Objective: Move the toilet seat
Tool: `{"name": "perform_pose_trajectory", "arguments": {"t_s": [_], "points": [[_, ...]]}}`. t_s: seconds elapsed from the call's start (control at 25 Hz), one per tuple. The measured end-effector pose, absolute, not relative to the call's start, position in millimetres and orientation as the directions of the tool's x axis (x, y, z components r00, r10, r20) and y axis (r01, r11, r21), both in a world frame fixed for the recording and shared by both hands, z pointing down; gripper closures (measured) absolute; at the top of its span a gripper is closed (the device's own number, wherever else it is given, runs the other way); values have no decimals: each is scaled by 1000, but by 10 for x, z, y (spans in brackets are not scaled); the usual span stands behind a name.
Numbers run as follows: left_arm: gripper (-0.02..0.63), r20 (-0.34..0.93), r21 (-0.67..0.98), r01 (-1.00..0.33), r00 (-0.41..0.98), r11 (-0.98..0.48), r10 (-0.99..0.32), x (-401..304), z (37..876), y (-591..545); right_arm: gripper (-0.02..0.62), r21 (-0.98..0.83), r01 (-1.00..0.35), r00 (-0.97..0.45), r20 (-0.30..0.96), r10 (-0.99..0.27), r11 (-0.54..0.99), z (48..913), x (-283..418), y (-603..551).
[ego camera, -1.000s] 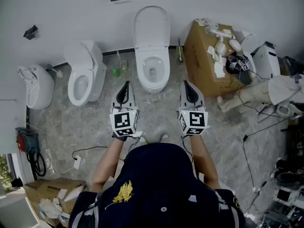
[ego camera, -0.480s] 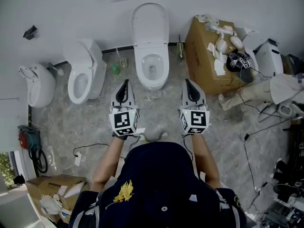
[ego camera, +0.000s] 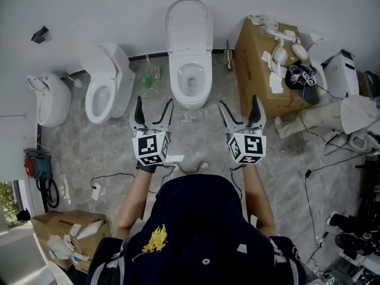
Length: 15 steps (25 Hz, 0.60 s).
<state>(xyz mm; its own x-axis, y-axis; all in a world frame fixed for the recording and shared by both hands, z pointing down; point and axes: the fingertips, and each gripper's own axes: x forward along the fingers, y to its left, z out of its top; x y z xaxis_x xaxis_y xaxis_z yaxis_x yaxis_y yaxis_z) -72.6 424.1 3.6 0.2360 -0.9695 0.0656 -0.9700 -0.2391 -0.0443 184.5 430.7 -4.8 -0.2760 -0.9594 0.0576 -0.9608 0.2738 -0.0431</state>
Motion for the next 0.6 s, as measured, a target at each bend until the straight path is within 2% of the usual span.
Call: {"name": "perform_pose_trajectory", "arguments": {"t_s": [0.32, 0.6], "points": [[184, 91, -90, -978, 181, -189, -979, -622, 112, 4295, 127, -72, -964, -262, 66, -963, 258, 116, 2339, 4338], [184, 96, -113, -972, 198, -208, -976, -385, 83, 4292, 127, -75, -960, -273, 69, -960, 268, 103, 2502, 4212]]}}
